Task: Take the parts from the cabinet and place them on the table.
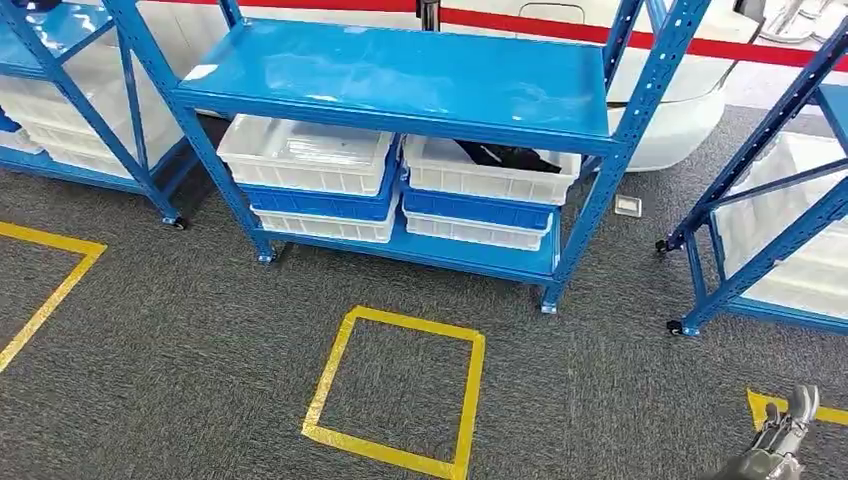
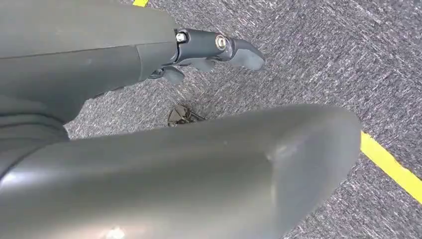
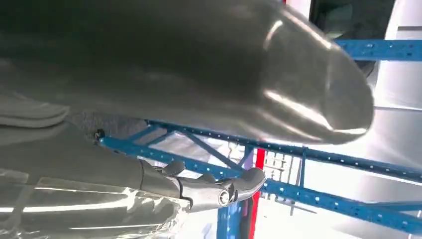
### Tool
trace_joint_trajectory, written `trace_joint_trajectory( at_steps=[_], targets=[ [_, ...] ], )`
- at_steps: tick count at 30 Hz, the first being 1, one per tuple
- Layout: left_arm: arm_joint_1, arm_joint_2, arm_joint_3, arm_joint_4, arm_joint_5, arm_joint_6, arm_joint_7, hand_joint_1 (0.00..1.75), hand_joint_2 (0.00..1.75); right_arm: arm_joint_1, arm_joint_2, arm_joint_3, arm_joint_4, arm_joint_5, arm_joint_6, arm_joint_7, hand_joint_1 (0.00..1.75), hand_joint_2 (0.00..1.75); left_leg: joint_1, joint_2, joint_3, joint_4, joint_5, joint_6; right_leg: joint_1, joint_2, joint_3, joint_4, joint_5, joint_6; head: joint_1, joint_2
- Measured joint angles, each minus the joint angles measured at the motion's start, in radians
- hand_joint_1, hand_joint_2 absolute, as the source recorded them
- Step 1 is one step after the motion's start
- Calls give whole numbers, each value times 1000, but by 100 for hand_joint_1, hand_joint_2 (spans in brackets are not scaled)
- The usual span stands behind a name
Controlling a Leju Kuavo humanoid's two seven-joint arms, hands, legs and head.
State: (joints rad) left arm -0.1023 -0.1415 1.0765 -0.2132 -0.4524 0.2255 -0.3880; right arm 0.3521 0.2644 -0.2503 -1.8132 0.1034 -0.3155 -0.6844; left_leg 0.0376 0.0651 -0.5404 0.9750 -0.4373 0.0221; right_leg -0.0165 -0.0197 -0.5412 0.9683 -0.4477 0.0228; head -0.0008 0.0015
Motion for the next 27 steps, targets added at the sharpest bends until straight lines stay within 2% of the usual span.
trace_joint_trajectory(
  at_steps=[4, 6, 10, 21, 27],
  targets=[
    [0, 0, 0, 0, -2, -1, 0, 0, 0, 0, 4, -6, -1, 3, -1, 0, 0, 0, 1, 0, -1, -1, 2, -9, 2, 0, -1, 0, -1, -1, 0, 0],
    [0, -1, 0, 0, -3, -1, -2, 0, 0, 0, 5, -8, -2, 9, -1, -1, 0, 0, 1, 0, -1, -1, 1, -20, 3, 0, -1, 1, -1, -1, 0, 0],
    [0, -2, -1, 0, -8, -1, -4, 0, 0, 6, 7, -20, -7, 19, -2, -7, 0, 0, 0, 0, 0, -1, 0, -29, 4, 0, -2, 1, -1, -1, 1, 0],
    [0, -2, -2, 0, -9, -5, -6, 0, 0, 24, 23, -37, -25, 32, 1, -11, 0, 0, -8, 0, -1, 0, -1, -28, -4, 0, -2, 0, 0, -1, 0, 0],
    [0, -3, -5, 0, -13, -4, -18, 0, 0, 24, 26, -39, -25, 91, 1, -12, 0, 0, -8, 0, -1, 0, -1, -28, -4, 0, -2, 0, 0, -1, 0, 0]
  ],
)
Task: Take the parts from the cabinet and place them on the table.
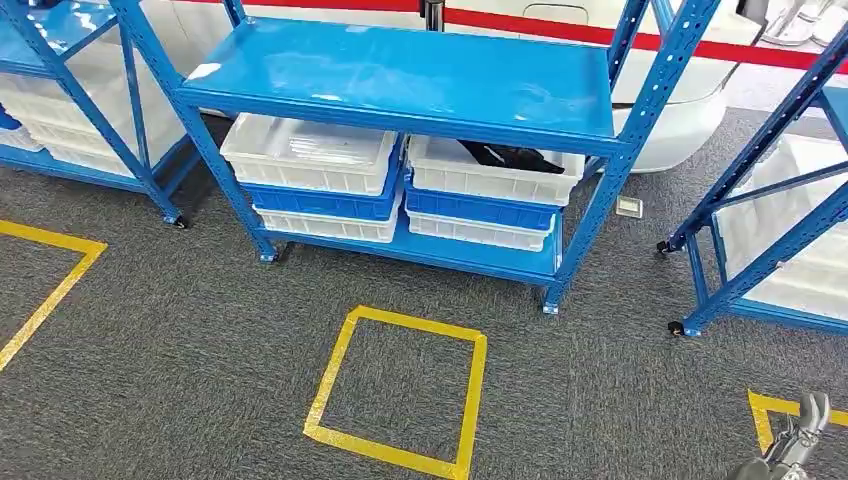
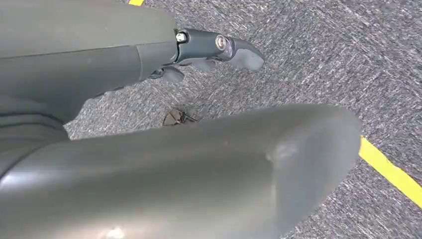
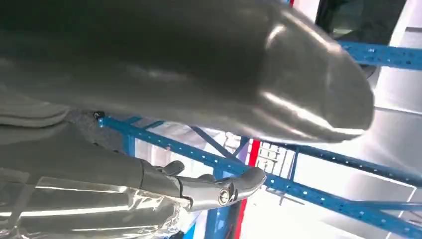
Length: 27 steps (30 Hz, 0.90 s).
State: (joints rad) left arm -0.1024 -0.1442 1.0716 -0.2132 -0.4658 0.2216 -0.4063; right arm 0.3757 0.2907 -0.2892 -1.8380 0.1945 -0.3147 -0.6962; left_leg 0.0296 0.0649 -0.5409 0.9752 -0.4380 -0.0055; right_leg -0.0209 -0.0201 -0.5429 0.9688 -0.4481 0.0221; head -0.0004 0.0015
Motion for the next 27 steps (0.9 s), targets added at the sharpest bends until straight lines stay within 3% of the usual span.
trace_joint_trajectory(
  at_steps=[11, 12, 13, 14, 15, 16, 17, 19, 20, 21, 22, 24, 25, 26, 27],
  targets=[
    [0, -1, 6, 0, 48, -3, -43, 0, 0, -2, 1, 0, 12, 72, 1, 0, 0, 0, 0, 0, 0, 0, 0, 0, 0, 0, 0, 0, 0, 0, 0, 0],
    [0, -1, 8, 0, 50, -3, -46, 0, 0, -2, 1, 1, 14, 82, -1, 0, 0, 0, 0, 0, -1, 2, -1, 1, -5, -1, 1, -3, 1, 1, 0, 0],
    [0, 1, 9, 0, 52, -2, -49, 0, 0, -2, 2, 3, 17, 95, -5, 0, 0, 0, -1, 0, -3, 5, -2, 5, -20, -7, 6, -12, 11, 13, 0, 0],
    [-2, 0, 9, 0, 58, -2, -53, 0, 0, -3, 3, 5, 17, 105, -8, -1, 0, 0, -7, 0, 13, -31, 9, 26, -12, -7, 23, -36, 17, 20, -5, 0],
    [-1, -3, 9, 0, 59, -2, -54, 0, 0, -2, 4, 5, 17, 110, -9, -1, 0, 0, 12, -1, 44, -81, 39, 41, -3, -11, 20, -31, 17, 19, -5, 0],
    [-4, -8, 10, 0, 61, -2, -58, 0, 0, -3, 3, 6, 20, 119, -11, -2, 0, 0, 9, -5, 56, -111, 51, 51, -4, 2, 8, -13, 2, 15, 6, 0],
    [-8, -8, 10, 0, 62, -1, -60, 0, 0, -5, 2, 6, 23, 128, -15, -1, 0, 0, 10, -3, 56, -114, 59, 55, -9, 11, -26, 50, -34, 7, 5, 0],
    [-8, -11, 10, 0, 63, 0, -62, 0, 0, 0, 0, 6, 28, 140, -21, -1, 0, 0, 13, -6, 44, -115, 60, 49, -16, 17, -110, 212, -100, 6, 10, 0],
    [-7, -14, 11, 0, 64, 0, -63, 0, 0, 3, -2, 6, 32, 149, -21, -1, 0, 0, 16, -8, 41, -113, 61, 45, -22, 17, -138, 264, -111, 16, 8, 0],
    [-5, -17, 11, 0, 65, 0, -64, 0, 0, 5, -5, 6, 35, 156, -21, -1, 0, 0, 22, -10, 39, -111, 61, 36, -30, 17, -131, 251, -99, 30, 10, 0],
    [-4, -18, 11, 1, 66, 1, -64, 0, 0, 7, -6, 6, 37, 166, -21, -1, 0, 0, 30, -11, 38, -107, 60, 26, -37, 16, -104, 203, -75, 45, 9, 0],
    [-5, -20, 11, 1, 66, 1, -67, 0, 0, 11, -13, 13, 43, 192, -16, -1, 0, 0, 49, -12, 22, -60, 40, -11, -62, 4, 2, 18, -13, 88, 11, 0],
    [-5, -16, 11, -1, 66, 3, -68, 0, 0, 7, -16, 21, 52, 204, -10, 0, 0, 0, 49, -11, 8, -31, 28, -30, -60, -7, 3, 32, -30, 91, 16, 0],
    [-5, -10, 11, -2, 65, 3, -68, 0, 0, 10, -17, 28, 58, 220, -6, 3, 0, 0, 53, -9, -3, 0, 5, -47, -59, 1, -15, 33, -35, 64, 29, 0],
    [-6, -12, 11, -2, 62, 3, -71, 0, 0, 17, -23, 39, 59, 242, 0, 5, 0, 0, 50, -4, -1, 2, -4, -52, -58, 1, -12, 55, -43, 36, 17, 0]
  ],
)
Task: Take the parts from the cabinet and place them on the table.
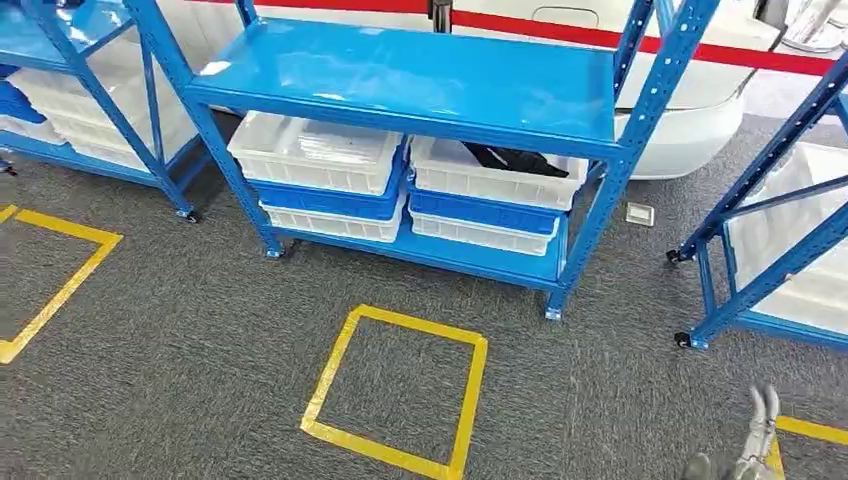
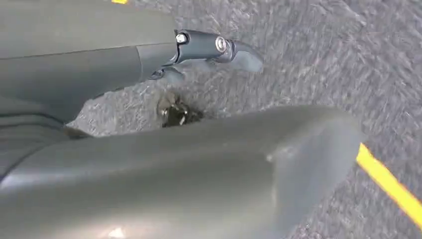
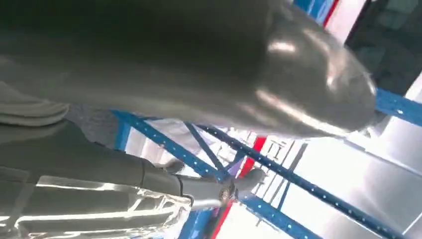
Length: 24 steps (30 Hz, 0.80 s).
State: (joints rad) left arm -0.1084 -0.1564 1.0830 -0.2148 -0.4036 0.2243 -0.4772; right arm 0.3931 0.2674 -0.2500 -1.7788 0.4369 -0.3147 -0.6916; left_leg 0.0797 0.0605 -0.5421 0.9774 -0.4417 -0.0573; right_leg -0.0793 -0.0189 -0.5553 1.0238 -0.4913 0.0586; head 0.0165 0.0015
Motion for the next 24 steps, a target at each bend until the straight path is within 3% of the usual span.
trace_joint_trajectory(
  at_steps=[2, 3, 4, 5, 7, 8, 9, 11, 12, 13, 14, 15, 17, 18, 19, 20, 22, 23, 24],
  targets=[
    [0, 0, 0, 0, -1, 0, -1, 0, 0, 5, -6, 22, 8, 27, 0, 0, 0, 0, 7, 6, 6, 1, -2, -6, -3, 11, -4, 18, -9, -16, -8, 0],
    [0, -3, 0, 0, -1, -3, -1, 0, 0, 4, -12, 34, 13, 35, 0, 1, 0, 0, 10, -7, 4, 16, -20, -6, 8, 12, -12, 18, -7, -25, -12, 0],
    [0, -2, 0, 0, -1, -3, -1, 0, 0, 8, -16, 44, 16, 43, -1, 5, 0, 0, 11, -28, -16, 62, -64, 4, 12, 12, -8, 19, -5, -31, -18, 0],
    [1, -2, 0, 0, -1, -4, -1, 0, 0, 8, -20, 54, 18, 54, -3, 8, 0, 0, 3, -37, -48, 133, -107, 13, 19, 14, -10, 17, -3, -33, -18, 0],
    [2, -2, 2, 0, -2, -6, -1, 0, 0, 10, -35, 83, 29, 96, -16, 33, 0, 0, -18, -44, -130, 303, -179, 30, 37, 20, -15, 16, 2, -41, -23, 0],
    [3, -2, 2, 0, -2, -8, -1, 0, 0, 12, -48, 106, 38, 110, -25, 45, 0, 0, -29, -45, -156, 352, -189, 45, 49, 23, -16, 16, 2, -41, -23, 0],
    [3, -2, 2, 0, -3, -9, -1, 0, 0, 13, -57, 123, 44, 119, -33, 56, 0, 0, -41, -48, -161, 354, -179, 61, 60, 27, -16, 16, 2, -42, -23, 0],
    [3, -4, 3, 0, -5, -12, -1, 0, 0, 13, -80, 170, 58, 138, -50, 83, 0, 0, -79, -55, -113, 241, -104, 129, 93, 36, -14, 16, 3, -46, -23, 0],
    [3, -4, 3, 0, -6, -13, -1, 0, 0, 13, -88, 190, 63, 146, -56, 93, 0, 0, -108, -67, -70, 149, -58, 180, 107, 39, -10, 11, 5, -50, -24, 0],
    [2, 4, 3, -1, -7, -13, -1, 0, 0, 12, -93, 205, 69, 153, -62, 101, 0, 0, -110, -74, -55, 117, -51, 221, 101, 36, -7, 6, 7, -56, -18, 0],
    [3, 3, 3, -1, -10, -13, 0, 0, 0, 10, -102, 222, 81, 160, -68, 108, 0, 0, -119, -55, -53, 108, -41, 229, 120, 40, -4, 1, 9, -51, 9, 0],
    [1, 7, 3, -4, -13, -12, -1, 0, 0, 10, -111, 232, 88, 162, -73, 116, 0, 0, -127, -56, -42, 92, -41, 226, 95, 39, -1, -3, 9, -48, 2, 0],
    [1, 7, 3, -5, -13, -12, 0, 0, 0, 10, -118, 250, 96, 167, -80, 125, 0, 0, -136, -56, -34, 66, -33, 226, 89, 39, 2, -15, 14, -45, -7, 0],
    [1, -1, 3, -3, -13, -12, 0, 0, 0, 10, -122, 254, 97, 167, -84, 132, 0, 0, -123, -53, -8, 20, -13, 234, 106, 35, 1, -14, 17, -48, -8, 0],
    [1, -1, 3, -3, -13, -12, 0, 0, 0, 10, -132, 255, 101, 167, -89, 135, 0, 0, -121, -49, 4, -5, 1, 222, 98, 29, -10, 3, 9, -44, -8, 0],
    [0, -2, 3, -3, -13, -11, -1, 0, 0, 8, -136, 255, 101, 165, -94, 139, 0, 0, -116, -49, 7, -16, 9, 229, 97, 29, -30, 46, -20, -46, -7, 0],
    [0, -4, 3, -3, -15, -12, 0, 0, 0, 9, -148, 255, 104, 164, -102, 148, 0, 0, -107, -47, 1, -16, 15, 213, 82, 30, -100, 186, -85, -34, -7, 0],
    [0, -8, 3, -3, -15, -13, -1, 0, 0, 11, -154, 254, 105, 168, -109, 152, 0, 0, -103, -47, -4, -16, 15, 203, 72, 29, -131, 247, -105, -22, -8, 0],
    [1, -11, 3, -2, -14, -13, -1, 0, 0, 13, -158, 253, 105, 183, -120, 157, 0, 0, -98, -47, -7, -15, 15, 190, 59, 28, -139, 261, -102, -5, -9, 0]
  ],
)
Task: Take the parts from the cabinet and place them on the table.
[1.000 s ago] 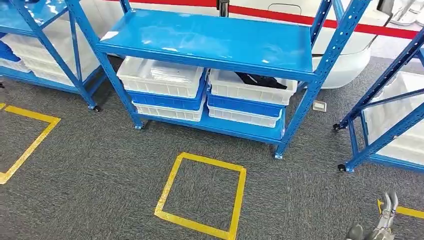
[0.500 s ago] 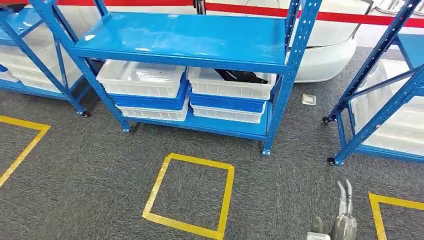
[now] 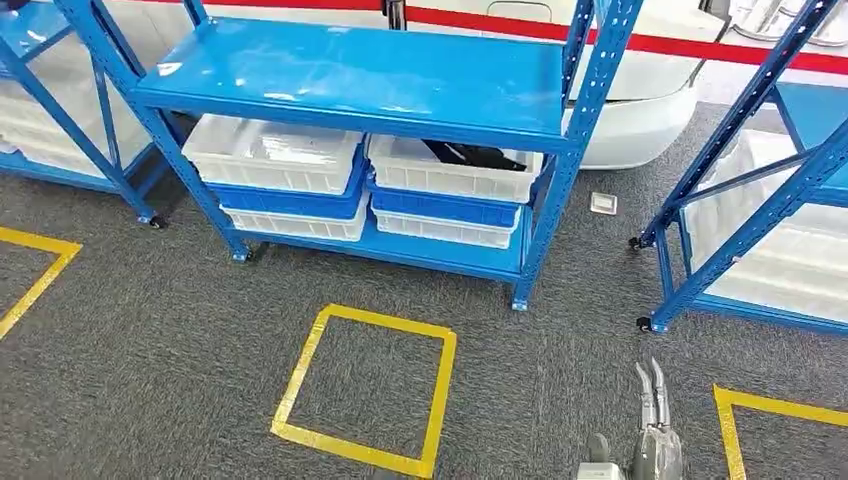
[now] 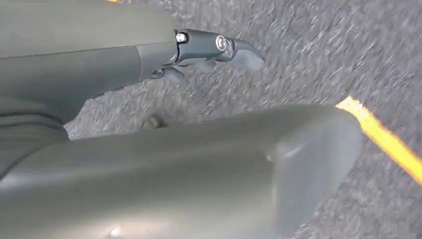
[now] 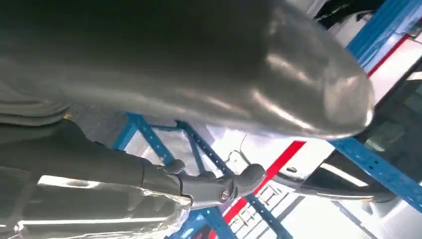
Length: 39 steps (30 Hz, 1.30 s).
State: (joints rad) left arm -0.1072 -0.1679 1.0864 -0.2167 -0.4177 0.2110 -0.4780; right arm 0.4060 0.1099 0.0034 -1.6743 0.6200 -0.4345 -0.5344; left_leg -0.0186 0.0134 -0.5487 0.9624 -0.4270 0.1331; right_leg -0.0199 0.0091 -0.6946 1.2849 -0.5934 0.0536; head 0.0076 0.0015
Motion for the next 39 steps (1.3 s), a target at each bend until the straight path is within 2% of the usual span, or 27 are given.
trace_joint_trajectory(
  at_steps=[1, 3, 4, 5, 6, 8, 9, 10, 11, 13, 14, 15, 17, 19, 20, 22, 24, 25, 27, 28, 30, 31, 33, 34, 35, 36, 39],
  targets=[
    [1, -2, 0, 0, 0, -1, -1, 0, 0, 2, -2, -3, -1, 18, -8, 5, 0, 0, 7, 0, -1, 3, 0, -14, -11, -2, 21, -40, 21, 19, 1, 0],
    [1, -3, 0, 1, 2, -2, -2, 0, 0, 6, -6, -15, -8, 37, -9, 16, 0, 0, 23, 0, -7, 21, -7, -43, -30, -13, 123, -224, 90, 62, 2, 0],
    [1, -3, 0, 1, 2, -2, -2, 0, 0, 5, -8, -18, -11, 40, -9, 17, 0, 0, 28, 2, -13, 39, -15, -58, -38, -28, 164, -295, 103, 70, 2, 0],
    [1, -2, 0, 1, 2, -2, -2, 0, 0, 5, -8, -18, -13, 41, -8, 21, 0, 0, 23, 3, -19, 51, -25, -76, -23, -21, 148, -286, 101, 54, 5, 0],
    [1, -3, 0, 1, 2, -2, -4, 0, 0, 9, -10, -20, -23, 42, -9, 20, 0, 0, 25, 3, -17, 52, -32, -84, -20, -16, 148, -283, 100, 23, 3, 0],
    [0, -5, 0, 1, 3, -5, -7, 0, 0, 11, -11, -28, -31, 64, -28, 14, 0, 0, 29, 6, -14, 49, -32, -98, -13, -13, 145, -284, 100, -7, 2, 0],
    [0, -4, 0, 1, 7, -8, -11, 0, 0, 18, -11, -35, -45, 52, -39, 0, 0, 0, 30, 8, -16, 54, -33, -102, -27, -12, 147, -288, 107, -19, 3, 0],
    [0, -2, 0, 1, 9, -10, -16, 0, 0, 31, -11, -46, -76, 18, -46, -25, 0, 0, 35, -1, -22, 72, -47, -108, -34, -9, 157, -288, 111, -24, 2, 0],
    [1, -2, 0, 1, 9, -10, -17, 0, 0, 49, -11, -65, -124, -31, -42, -57, 0, 0, 36, -6, -41, 119, -89, -115, -35, -10, 157, -287, 113, -31, -5, 0],
    [2, -1, 1, 1, 11, -5, -17, 0, 0, 85, -1, -127, -235, -116, 25, -115, 0, 0, 44, -7, -110, 280, -178, -129, -35, -10, 155, -287, 113, -31, -6, 0],
    [4, -1, 2, 1, 12, -2, -17, 0, 0, 100, 3, -163, -278, -130, 70, -125, 0, 0, 47, -7, -141, 348, -202, -132, -34, -10, 155, -287, 112, -31, -6, 0],
    [6, -1, 3, 1, 13, 2, -17, 0, 0, 110, 10, -191, -305, -133, 105, -128, 0, 0, 50, -7, -156, 376, -200, -134, -34, -8, 155, -287, 112, -31, -5, 0],
    [8, -1, 5, 1, 13, 8, -17, 0, 0, 112, 33, -219, -311, -147, 145, -140, 0, 0, 56, -6, -120, 295, -138, -133, -35, 1, 158, -287, 111, -30, -7, 0],
    [7, -1, 5, 1, 12, 17, -17, 0, 0, 99, 60, -224, -299, -179, 157, -156, 0, 0, 61, -7, -26, 96, -43, -131, -39, 10, 162, -287, 110, -27, -7, 0],
    [7, -3, 5, 2, 10, 20, -17, 0, 0, 83, 71, -224, -280, -201, 157, -159, 0, 0, 55, -10, -12, 64, -44, -137, -32, 12, 162, -287, 109, -23, -7, 0],
    [5, -3, 5, 2, 6, 23, -18, 0, 0, 61, 87, -224, -231, -219, 151, -159, 0, 0, 43, -11, -18, 65, -43, -126, -26, 14, 157, -291, 110, -4, -6, 0],
    [3, -3, 5, 2, 0, 26, -18, 0, 0, 47, 99, -224, -176, -225, 150, -160, 0, 0, 34, -13, -19, 59, -38, -106, -30, 13, 162, -307, 116, 17, -7, 0],
    [2, -3, 5, 1, 0, 27, -18, 0, 0, 43, 102, -224, -159, -227, 150, -160, 0, 0, 41, -12, -10, 39, -24, -91, -24, 7, 156, -298, 113, 22, -5, 0],
    [2, -4, 5, 1, -2, 27, -18, 0, 0, 30, 102, -225, -123, -232, 149, -161, 0, 0, 31, -10, -8, 30, -14, -73, -23, -5, 111, -206, 56, 1, 0, 0],
    [2, -3, 5, 1, -2, 28, -18, 0, 0, 27, 103, -225, -109, -234, 149, -161, 0, 0, 26, -10, -12, 30, -13, -70, -21, -5, 68, -118, 14, -9, 0, 0],
    [2, -3, 5, 2, -2, 29, -18, 0, 0, 25, 103, -227, -83, -243, 159, -156, 0, 0, 13, -10, -17, 31, -12, -63, -16, -5, -5, 26, -31, -11, 1, 0],
    [3, -3, 5, 2, -3, 30, -17, 0, 0, 20, 103, -231, -67, -247, 166, -149, 0, 0, 7, -10, -17, 31, -11, -62, -10, -5, -3, 19, -21, -7, 2, 0],
    [3, -6, 5, 2, -6, 32, -16, 0, 0, -1, 103, -242, -16, -249, 177, -138, 0, 0, -5, -12, -16, 31, -10, -60, 4, -5, 73, -127, 43, -6, 2, 0],
    [3, -6, 5, 2, -10, 32, -15, 0, 0, -15, 102, -251, 15, -251, 180, -136, 0, 0, -9, -12, -14, 31, -10, -60, 12, -6, 126, -227, 76, -13, 1, 0],
    [3, -10, 5, 2, -10, 31, -15, 0, 0, -31, 101, -262, 47, -253, 181, -136, 0, 0, -13, -12, -14, 32, -10, -60, 20, -5, 159, -300, 94, -35, 0, 0],
    [1, -10, 5, 2, -11, 31, -15, 0, 0, -43, 101, -273, 78, -256, 184, -136, 0, 0, -22, -13, -14, 35, -14, -62, 26, -4, 158, -310, 109, -41, -1, 0],
    [2, -12, 4, 2, -18, 31, -14, 0, 0, -92, 97, -316, 187, -266, 199, -138, 0, 0, -20, -14, -15, 35, -13, -67, 23, -3, 157, -311, 117, -55, -2, 0]
  ],
)
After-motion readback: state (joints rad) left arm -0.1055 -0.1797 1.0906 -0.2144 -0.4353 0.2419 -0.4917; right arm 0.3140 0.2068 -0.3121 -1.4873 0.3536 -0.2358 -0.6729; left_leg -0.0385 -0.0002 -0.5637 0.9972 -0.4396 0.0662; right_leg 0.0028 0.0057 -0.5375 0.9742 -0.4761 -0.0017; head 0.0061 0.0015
